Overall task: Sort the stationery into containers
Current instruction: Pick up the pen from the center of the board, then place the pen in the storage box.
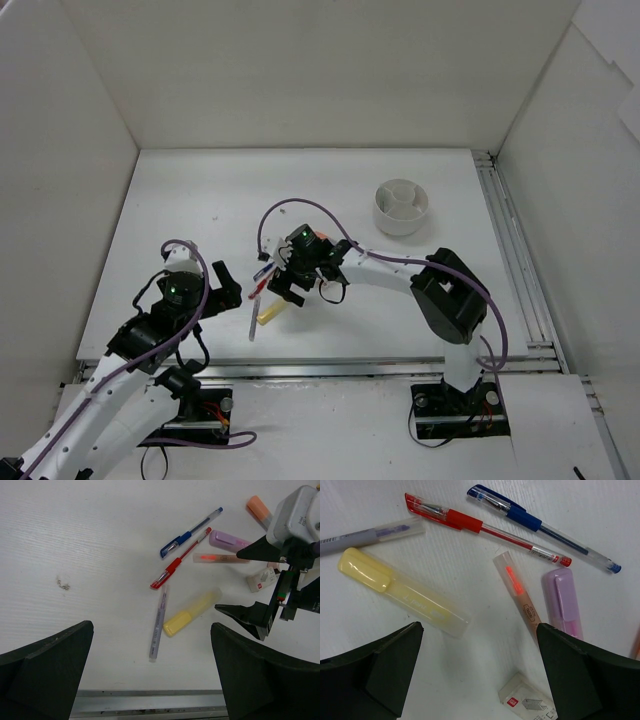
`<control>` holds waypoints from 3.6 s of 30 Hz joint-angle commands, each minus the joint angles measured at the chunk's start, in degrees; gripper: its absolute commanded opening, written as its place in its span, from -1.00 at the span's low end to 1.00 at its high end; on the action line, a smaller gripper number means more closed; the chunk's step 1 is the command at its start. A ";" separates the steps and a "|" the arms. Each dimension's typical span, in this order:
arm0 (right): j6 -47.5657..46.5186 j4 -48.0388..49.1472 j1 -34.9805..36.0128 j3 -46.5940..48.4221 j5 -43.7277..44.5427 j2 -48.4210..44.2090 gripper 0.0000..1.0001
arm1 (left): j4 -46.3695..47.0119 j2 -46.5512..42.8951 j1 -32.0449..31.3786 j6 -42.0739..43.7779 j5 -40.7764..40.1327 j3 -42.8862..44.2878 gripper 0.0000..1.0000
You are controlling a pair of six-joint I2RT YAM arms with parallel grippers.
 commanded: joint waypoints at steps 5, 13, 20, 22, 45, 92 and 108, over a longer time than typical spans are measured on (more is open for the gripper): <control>-0.72 -0.25 -1.74 5.90 -0.16 2.93 0.84 | 1.93 -1.43 0.47 0.01 -0.37 0.28 0.99; 0.26 -1.92 -3.68 7.92 -3.33 5.92 0.58 | 3.16 -0.91 0.47 0.80 -0.98 0.28 0.99; 0.08 -2.09 -2.80 8.01 -2.28 5.31 0.53 | 3.87 0.85 0.47 1.42 -1.16 0.72 0.99; -0.53 -2.01 -1.93 7.66 -1.84 5.05 0.52 | 4.04 1.03 0.47 1.68 -1.16 0.63 0.99; -4.23 -1.83 1.51 8.98 7.92 6.37 -0.97 | 2.98 -0.20 0.47 0.72 -1.86 -0.34 0.99; 16.51 61.54 -36.20 -13.25 8.54 -3.22 -1.00 | 11.51 14.74 0.47 2.91 -0.37 3.62 1.00; 15.20 64.88 -34.53 -21.61 9.15 -18.50 -0.10 | 10.63 12.28 0.47 2.21 0.95 2.74 0.99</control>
